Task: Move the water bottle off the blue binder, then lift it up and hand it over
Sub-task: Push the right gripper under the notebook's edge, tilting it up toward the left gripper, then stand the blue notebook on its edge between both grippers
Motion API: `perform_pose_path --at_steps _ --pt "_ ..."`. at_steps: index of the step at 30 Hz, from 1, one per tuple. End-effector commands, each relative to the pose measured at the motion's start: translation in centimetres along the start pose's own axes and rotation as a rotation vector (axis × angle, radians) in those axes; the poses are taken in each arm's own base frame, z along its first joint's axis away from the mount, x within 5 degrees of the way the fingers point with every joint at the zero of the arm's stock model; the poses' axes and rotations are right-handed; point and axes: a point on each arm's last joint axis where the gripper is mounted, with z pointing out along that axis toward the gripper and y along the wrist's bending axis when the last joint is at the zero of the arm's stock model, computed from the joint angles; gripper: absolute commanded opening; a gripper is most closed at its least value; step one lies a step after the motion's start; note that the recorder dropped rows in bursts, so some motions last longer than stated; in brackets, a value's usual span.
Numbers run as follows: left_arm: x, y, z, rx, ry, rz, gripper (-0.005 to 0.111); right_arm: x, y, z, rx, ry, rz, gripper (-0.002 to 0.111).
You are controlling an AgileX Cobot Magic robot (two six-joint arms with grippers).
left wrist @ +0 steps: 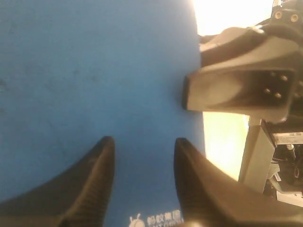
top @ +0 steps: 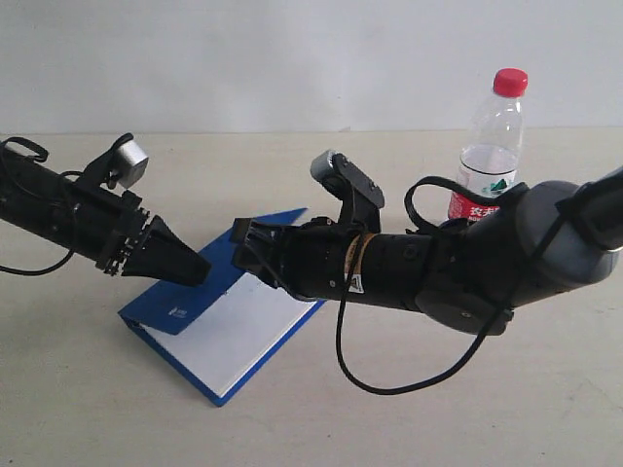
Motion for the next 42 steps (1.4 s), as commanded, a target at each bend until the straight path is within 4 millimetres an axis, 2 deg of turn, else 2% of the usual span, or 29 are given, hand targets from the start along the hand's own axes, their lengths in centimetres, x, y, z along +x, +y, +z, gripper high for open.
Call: perform_pose_path --at_steps 1,12,16,19,23,27,33,37,42 --pt "-0.1 -0.3 0.0 0.009 0.004 0.010 0.039 -0.3 0.4 0.1 -0.031 -0.028 -0.013 0.000" --pt "-0.4 1.1 -0.4 -0.136 -0.044 -0.011 0.039 -0.2 0.1 0.1 0.008 -0.022 -0.054 0.000" --pt "-0.4 2.4 -1.4 -0.222 -0.087 -0.036 0.039 0.1 -0.3 0.0 0.050 0.016 -0.084 0.000" --pt "-0.1 3.3 -2.4 -0.275 -0.108 -0.050 0.039 0.5 0.1 -0.1 0.017 0.071 -0.175 0.000" --pt "0.4 3.8 -3.1 -0.302 -0.090 -0.072 0.052 0.8 1.1 -0.6 -0.035 0.134 -0.253 0.000" --pt "0.4 4.3 -3.4 -0.352 -0.102 -0.116 0.066 0.3 2.0 -1.4 -0.063 0.139 -0.302 0.000" --pt "0.9 4.9 -3.6 -0.420 -0.049 -0.091 0.066 -1.6 1.8 -2.6 -0.051 0.100 -0.314 0.000" --pt "0.9 4.9 -3.2 -0.380 -0.070 -0.124 0.066 -2.2 1.1 -3.3 -0.063 0.147 -0.341 0.000" --pt "1.6 5.4 -1.0 -0.131 -0.093 -0.173 0.066 -1.5 0.7 -4.1 -0.136 0.289 -0.405 0.000"
